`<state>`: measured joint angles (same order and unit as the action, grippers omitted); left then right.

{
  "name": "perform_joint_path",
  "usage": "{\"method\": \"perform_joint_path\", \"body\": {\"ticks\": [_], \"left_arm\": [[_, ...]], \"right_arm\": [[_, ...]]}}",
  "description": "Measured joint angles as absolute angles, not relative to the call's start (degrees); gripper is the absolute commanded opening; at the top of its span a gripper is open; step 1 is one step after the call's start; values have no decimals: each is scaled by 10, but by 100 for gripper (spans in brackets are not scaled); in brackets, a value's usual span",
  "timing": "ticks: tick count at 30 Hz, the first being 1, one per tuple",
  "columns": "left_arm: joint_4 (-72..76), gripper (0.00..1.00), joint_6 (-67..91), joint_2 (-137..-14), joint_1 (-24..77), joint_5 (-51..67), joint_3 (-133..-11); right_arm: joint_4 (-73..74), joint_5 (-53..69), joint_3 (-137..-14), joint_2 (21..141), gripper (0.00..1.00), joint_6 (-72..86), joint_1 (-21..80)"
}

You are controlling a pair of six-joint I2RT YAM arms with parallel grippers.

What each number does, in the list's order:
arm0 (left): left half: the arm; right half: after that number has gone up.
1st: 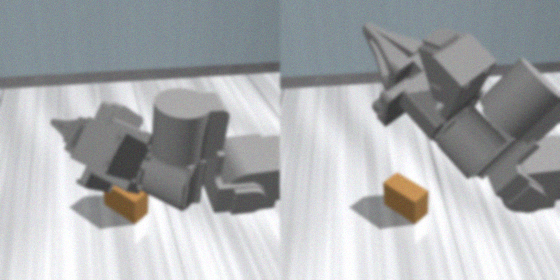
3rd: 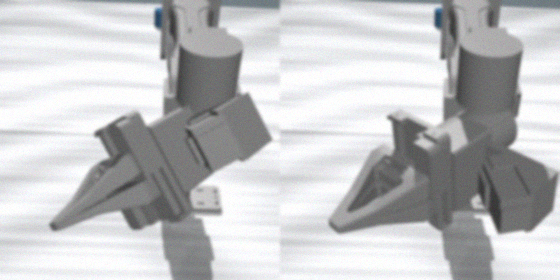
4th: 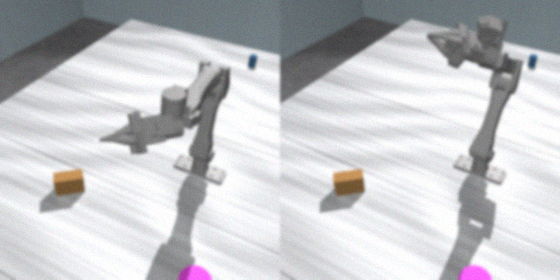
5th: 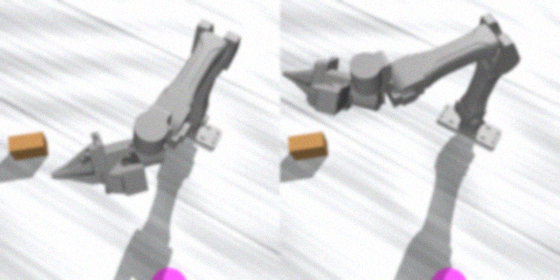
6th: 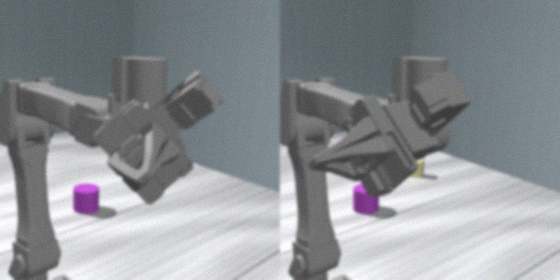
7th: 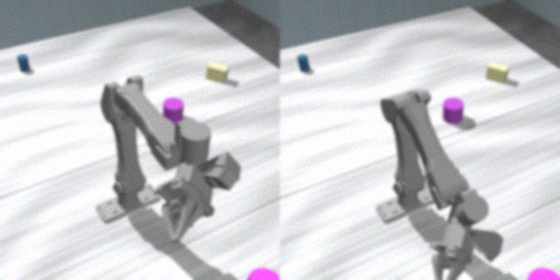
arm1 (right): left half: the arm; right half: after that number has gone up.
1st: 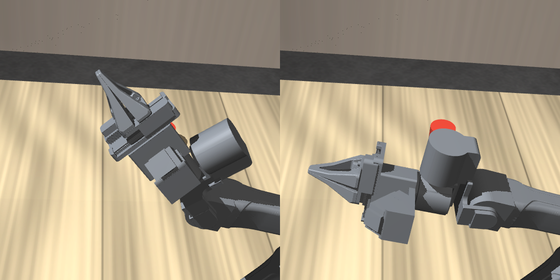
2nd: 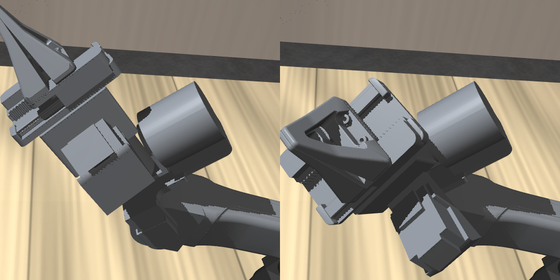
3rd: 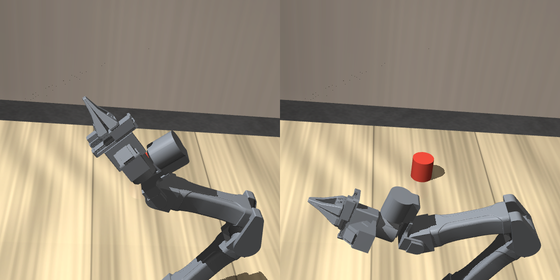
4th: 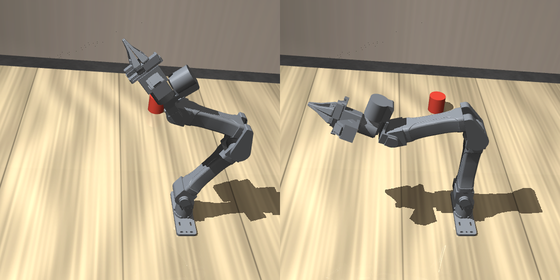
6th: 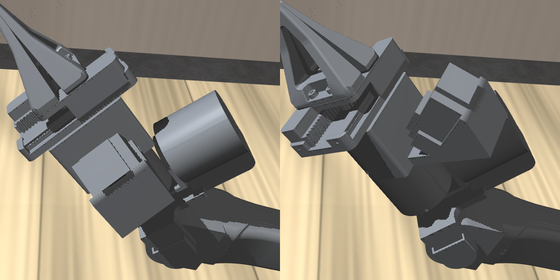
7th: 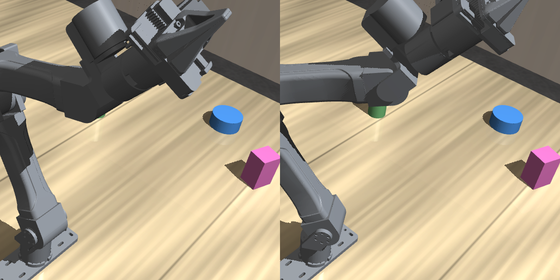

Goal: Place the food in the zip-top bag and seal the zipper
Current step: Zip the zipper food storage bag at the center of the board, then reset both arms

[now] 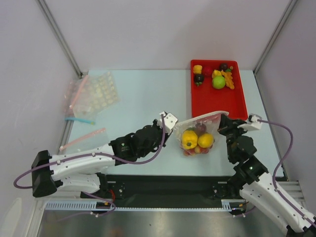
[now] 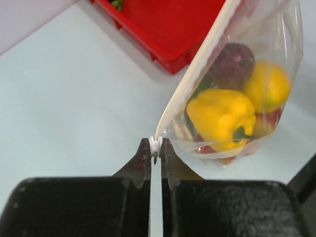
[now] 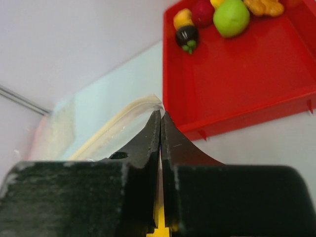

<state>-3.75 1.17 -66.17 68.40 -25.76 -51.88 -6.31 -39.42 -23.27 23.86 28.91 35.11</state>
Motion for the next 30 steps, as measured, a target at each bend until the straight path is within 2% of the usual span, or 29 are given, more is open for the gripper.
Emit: {"method": "perform_joint_path", "body": {"ticks": [7,13,14,15,16,17,18,21,23,25,30], "left_arm": [[-50,0,65,-662,616,-294,-517],[10,1,95,-623,578,-293,-467],[22,7,96,-616,578,-291,-456],[30,20,97,-609,578,-290,-447],[33,37,95,-606,578,-291,-442],[35,60,93,-601,576,-296,-439],[32,64,95,-597,573,-300,-439],[26,76,104,-588,568,-307,-444],[21,90,106,-582,568,-315,-446],[17,98,115,-568,568,-329,-446],[16,100,136,-505,568,-386,-430]], "right_arm": [[-77,-353,-249,380,0,291,350],[-106,-324,-259,398,4,315,355],[-109,-323,-259,396,12,318,355],[-112,-323,-259,391,29,321,355],[-114,-329,-259,387,57,324,354],[-115,-341,-259,382,93,326,352],[-115,-349,-259,379,99,325,349],[-103,-373,-263,378,100,326,343],[-76,-384,-280,387,100,331,343],[-39,-395,-311,402,100,339,343],[29,-419,-380,429,100,356,343]]}}
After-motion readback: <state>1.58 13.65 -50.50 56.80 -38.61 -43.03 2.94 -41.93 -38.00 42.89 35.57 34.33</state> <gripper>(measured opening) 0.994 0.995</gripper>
